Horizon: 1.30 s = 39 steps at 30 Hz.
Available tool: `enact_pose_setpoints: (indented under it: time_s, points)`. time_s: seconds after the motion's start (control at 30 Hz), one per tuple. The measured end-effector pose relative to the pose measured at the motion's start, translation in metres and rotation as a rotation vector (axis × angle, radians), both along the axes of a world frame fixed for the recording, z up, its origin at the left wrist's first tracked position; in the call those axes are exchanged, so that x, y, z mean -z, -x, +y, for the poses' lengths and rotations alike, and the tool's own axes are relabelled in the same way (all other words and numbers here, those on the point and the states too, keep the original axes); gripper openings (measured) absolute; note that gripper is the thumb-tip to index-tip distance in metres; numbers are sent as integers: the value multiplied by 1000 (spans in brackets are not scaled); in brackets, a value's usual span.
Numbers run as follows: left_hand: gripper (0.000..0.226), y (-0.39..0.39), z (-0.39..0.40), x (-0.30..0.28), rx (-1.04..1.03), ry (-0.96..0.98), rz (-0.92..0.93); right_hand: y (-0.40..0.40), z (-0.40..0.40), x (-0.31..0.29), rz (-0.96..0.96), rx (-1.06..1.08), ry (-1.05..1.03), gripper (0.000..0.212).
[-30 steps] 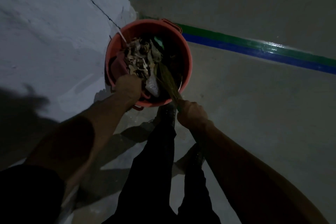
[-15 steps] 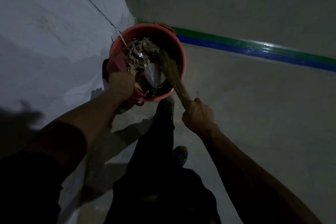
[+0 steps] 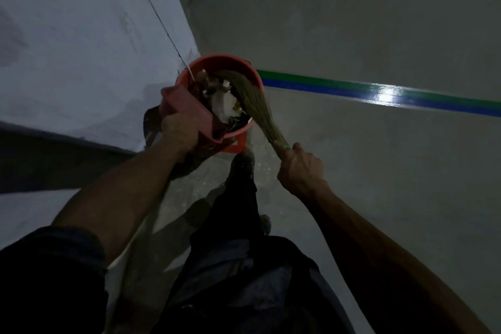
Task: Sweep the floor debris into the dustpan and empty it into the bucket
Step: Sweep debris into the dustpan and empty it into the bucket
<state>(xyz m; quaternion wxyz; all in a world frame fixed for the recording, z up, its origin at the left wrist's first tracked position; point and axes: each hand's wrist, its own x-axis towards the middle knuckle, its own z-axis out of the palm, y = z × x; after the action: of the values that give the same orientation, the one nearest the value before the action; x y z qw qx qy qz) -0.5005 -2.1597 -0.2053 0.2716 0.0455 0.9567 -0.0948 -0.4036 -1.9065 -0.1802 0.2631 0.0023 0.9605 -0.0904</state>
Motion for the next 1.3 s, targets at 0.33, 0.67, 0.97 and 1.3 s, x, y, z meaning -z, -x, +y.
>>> enact_pose_setpoints:
  time_s: [0.33,0.67,0.97,1.3]
  points:
    - [32,-79,-5,-38,-156,-126,133,-70,15,-37,-11,281,301,67]
    - [46,-109,-7,-23,-158,-368,190,-114,23,-57,52,513,381,72]
    - [40,-104,24,-59,83,-569,154,-154,30,-51,168,782,220,69]
    - [53,-117,146,-59,476,-514,83,-247,104,-38,225,1096,121,56]
